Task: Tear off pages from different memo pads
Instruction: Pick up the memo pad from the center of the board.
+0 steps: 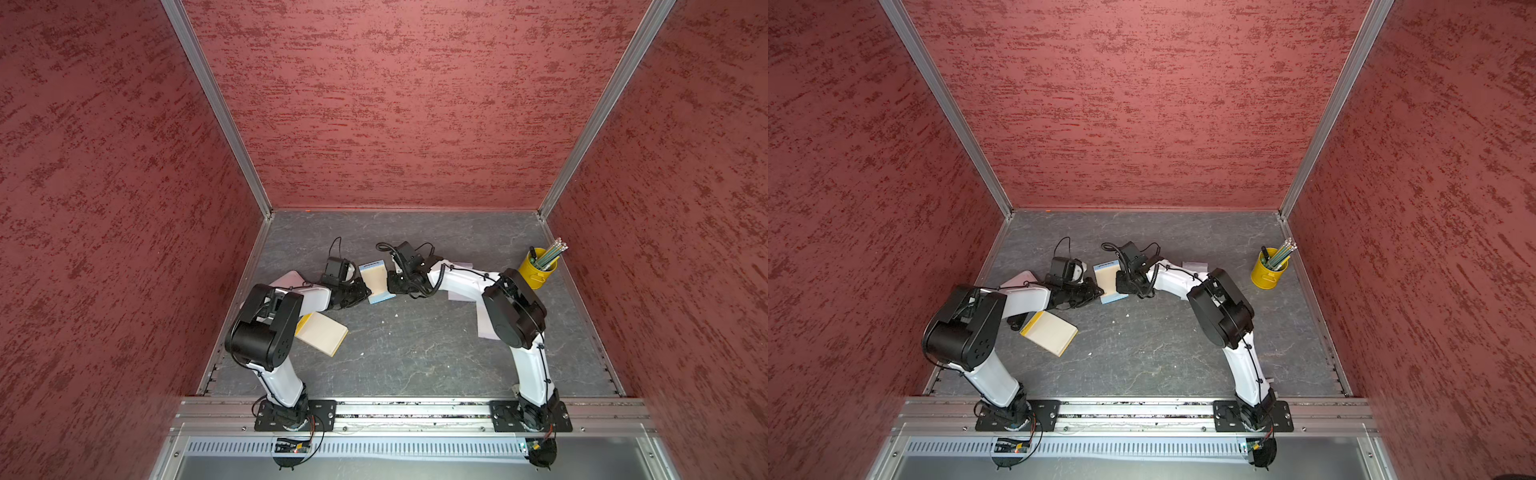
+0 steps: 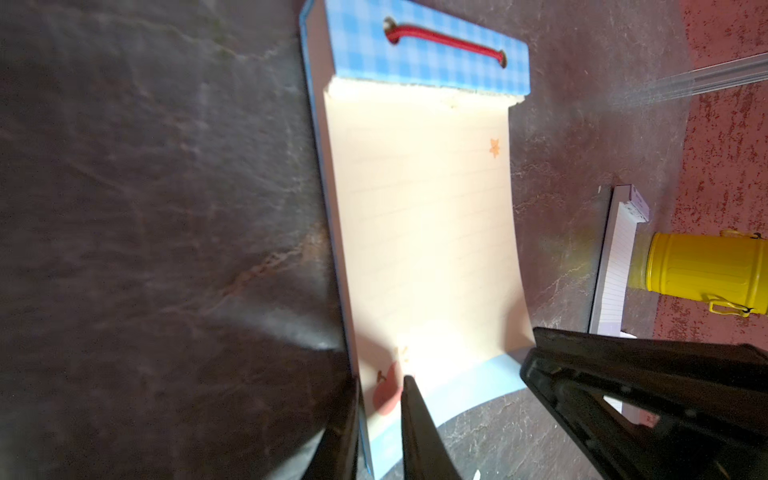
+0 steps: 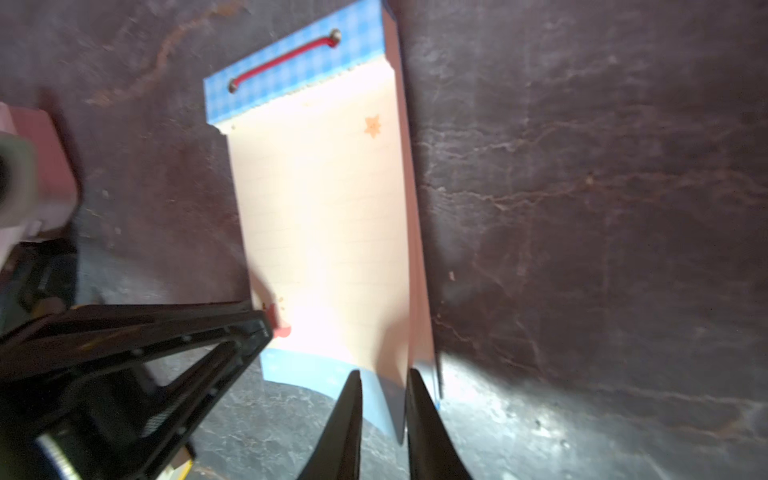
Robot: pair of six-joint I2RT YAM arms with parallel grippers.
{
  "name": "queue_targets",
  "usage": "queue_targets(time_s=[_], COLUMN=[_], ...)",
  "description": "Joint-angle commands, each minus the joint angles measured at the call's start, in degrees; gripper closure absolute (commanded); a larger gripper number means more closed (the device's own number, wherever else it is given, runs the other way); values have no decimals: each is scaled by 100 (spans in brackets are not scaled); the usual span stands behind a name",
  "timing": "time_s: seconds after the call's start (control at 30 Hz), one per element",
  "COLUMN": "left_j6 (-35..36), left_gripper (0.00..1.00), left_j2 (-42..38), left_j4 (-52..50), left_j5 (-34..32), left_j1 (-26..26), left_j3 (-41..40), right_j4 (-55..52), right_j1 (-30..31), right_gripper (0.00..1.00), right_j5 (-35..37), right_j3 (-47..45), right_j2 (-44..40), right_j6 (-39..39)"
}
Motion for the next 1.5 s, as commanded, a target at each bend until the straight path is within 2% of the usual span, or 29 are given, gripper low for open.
queue_targets(time_s=[0.0,0.4,0.5,0.6,0.67,0.87,0.93,1.07,1.27,1.47], left_j6=[-36,-37,-92,-316,-415,-802,-1090,-1398,-2251,-2800], left_gripper=[81,81,82,80,75,46,41,32,30,24], left_j2=[123,99,-4,-387,-824,-2466,-2890,-3192,-2744,-2363], left_j4=[123,153,157,296,292,383,680,1067,2317,3316], left_j5=[213,239,296,576,778,1036,954,438,339,-41], left_j1=[-95,-85,-29,212,380,552,347,-525,-1156,-1621], left_j3=[-75,-124,-162,-340,-478,-981,-1156,-1199,-1495,-1791], right_j4=[999,1483,1794,2785,3488,4741,5141,5453,5255,5695], right_j1=[43,-63,-178,-422,-601,-1029,-1144,-1258,-1295,-1295], right_gripper=[80,86,91,100,100,100,100,100,100,100], right_j5=[-793,-764,-856,-1382,-1696,-2132,-2252,-2329,-2303,-2375], right_j3=[-231,-718,-955,-1608,-2106,-3580,-4060,-4706,-4966,-5035], right_j2=[-288,-282,-445,-804,-1131,-2337,-2706,-3365,-4024,-4067], right_j6=[496,833,881,1158,1469,2229,2576,2949,3031,3346])
